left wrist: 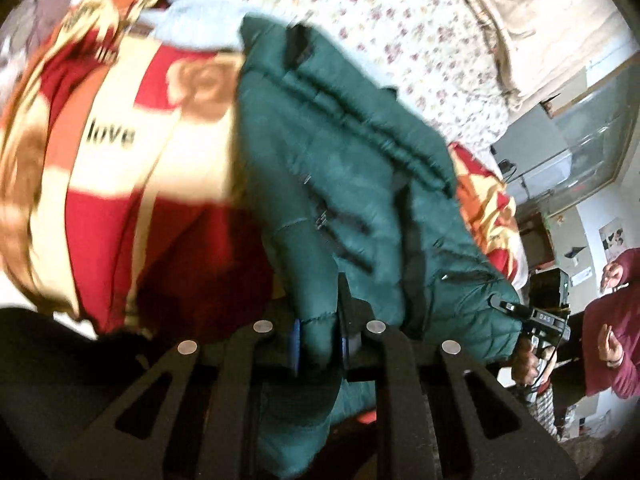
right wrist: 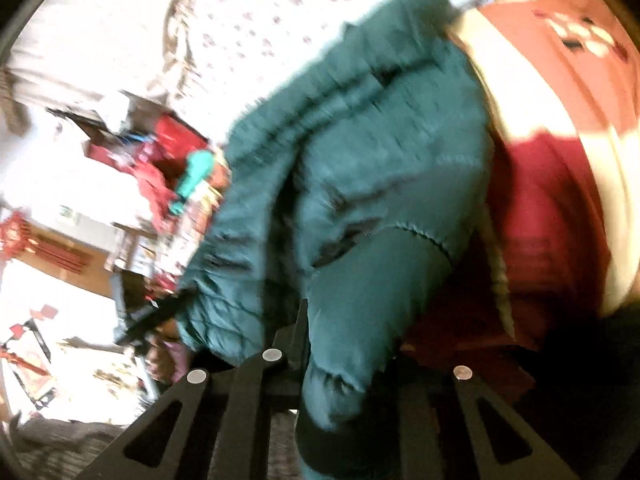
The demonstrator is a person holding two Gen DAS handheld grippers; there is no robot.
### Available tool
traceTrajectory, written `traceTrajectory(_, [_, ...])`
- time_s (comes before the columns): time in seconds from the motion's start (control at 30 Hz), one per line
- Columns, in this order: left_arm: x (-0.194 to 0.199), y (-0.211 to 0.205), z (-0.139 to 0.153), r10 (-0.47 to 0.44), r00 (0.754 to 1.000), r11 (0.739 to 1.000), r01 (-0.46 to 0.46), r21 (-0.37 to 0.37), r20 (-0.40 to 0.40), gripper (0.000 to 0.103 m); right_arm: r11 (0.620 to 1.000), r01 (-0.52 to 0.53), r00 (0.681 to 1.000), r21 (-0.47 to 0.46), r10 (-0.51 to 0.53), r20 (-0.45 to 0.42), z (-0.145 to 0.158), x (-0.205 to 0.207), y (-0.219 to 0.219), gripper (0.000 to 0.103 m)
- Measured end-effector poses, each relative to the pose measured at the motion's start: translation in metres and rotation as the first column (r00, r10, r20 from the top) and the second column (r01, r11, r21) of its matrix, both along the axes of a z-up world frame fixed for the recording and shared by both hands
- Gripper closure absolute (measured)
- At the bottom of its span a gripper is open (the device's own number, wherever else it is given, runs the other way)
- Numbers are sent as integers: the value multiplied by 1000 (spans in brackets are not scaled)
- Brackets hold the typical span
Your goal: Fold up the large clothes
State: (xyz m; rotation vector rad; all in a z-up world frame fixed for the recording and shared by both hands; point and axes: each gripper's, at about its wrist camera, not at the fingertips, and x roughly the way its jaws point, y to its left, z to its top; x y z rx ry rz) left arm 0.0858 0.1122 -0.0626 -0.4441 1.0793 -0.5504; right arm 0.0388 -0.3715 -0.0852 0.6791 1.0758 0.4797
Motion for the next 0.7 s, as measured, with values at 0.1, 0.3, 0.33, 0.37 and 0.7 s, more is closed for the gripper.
traceTrajectory(0.1, [14, -8, 27, 4, 999, 1000, -3, -18, 54, 90, 999, 18, 998, 29, -20, 64, 27, 18, 2, 90])
traceTrajectory(0.3, [67, -23, 53, 17, 995, 1000, -18, 16, 102, 90, 996, 81, 988, 26, -84, 126, 57, 62, -5, 90])
traceTrajectory(0.33, [77, -24, 54, 22, 995, 1000, -24, 19, 98, 90, 995, 94, 986, 30, -97, 133, 61, 72, -8, 90])
traceTrajectory(0.37, [86, -27, 55, 27, 995, 999, -29, 24, 94, 90, 994, 107, 984, 33, -110, 136, 63, 79, -12, 90])
traceTrajectory(0.7, [189, -65, 56, 76, 992, 982, -91, 165, 97, 90, 972, 233, 968, 31, -235, 85, 57, 184, -40, 90])
